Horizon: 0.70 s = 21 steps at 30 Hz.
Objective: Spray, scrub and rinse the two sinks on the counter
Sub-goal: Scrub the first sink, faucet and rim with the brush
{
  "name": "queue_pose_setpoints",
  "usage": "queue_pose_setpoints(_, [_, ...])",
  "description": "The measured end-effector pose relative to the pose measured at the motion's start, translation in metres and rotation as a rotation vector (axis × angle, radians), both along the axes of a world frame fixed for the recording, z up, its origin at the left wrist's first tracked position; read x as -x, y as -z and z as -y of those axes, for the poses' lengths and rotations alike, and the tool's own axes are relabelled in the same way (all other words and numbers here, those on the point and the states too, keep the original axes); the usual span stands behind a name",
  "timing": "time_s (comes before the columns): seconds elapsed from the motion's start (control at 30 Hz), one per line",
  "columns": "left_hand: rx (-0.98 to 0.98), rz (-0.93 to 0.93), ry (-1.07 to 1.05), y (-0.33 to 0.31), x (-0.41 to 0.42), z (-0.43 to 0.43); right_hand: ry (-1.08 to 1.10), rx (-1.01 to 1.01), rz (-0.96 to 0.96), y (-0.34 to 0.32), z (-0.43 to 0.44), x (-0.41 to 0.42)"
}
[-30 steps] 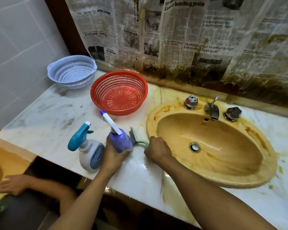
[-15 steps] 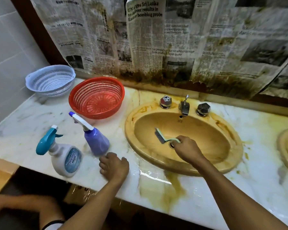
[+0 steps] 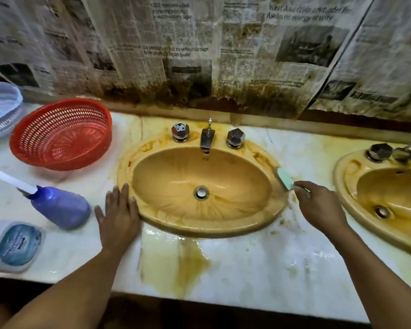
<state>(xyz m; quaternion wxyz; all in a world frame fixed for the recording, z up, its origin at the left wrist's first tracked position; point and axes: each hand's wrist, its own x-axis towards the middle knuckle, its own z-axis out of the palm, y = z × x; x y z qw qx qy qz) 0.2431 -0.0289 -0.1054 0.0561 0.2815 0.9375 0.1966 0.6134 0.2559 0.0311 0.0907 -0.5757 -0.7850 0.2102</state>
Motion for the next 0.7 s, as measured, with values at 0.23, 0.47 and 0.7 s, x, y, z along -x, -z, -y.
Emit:
queue_pose_setpoints(0.23, [-0.025,-0.025,-0.056,0.003,0.004,-0.007,-0.027,0.067,0.203,0.021,-0.036,0.024])
queue_pose_setpoints(0.47, [-0.056,-0.011,-0.076,0.002,0.005,-0.009,-0.122,-0.034,0.138,0.029,-0.046,0.057])
queue_pose_setpoints(0.7, [-0.127,-0.098,-0.104,0.007,0.009,-0.008,-0.282,0.067,0.596,0.060,-0.029,0.092])
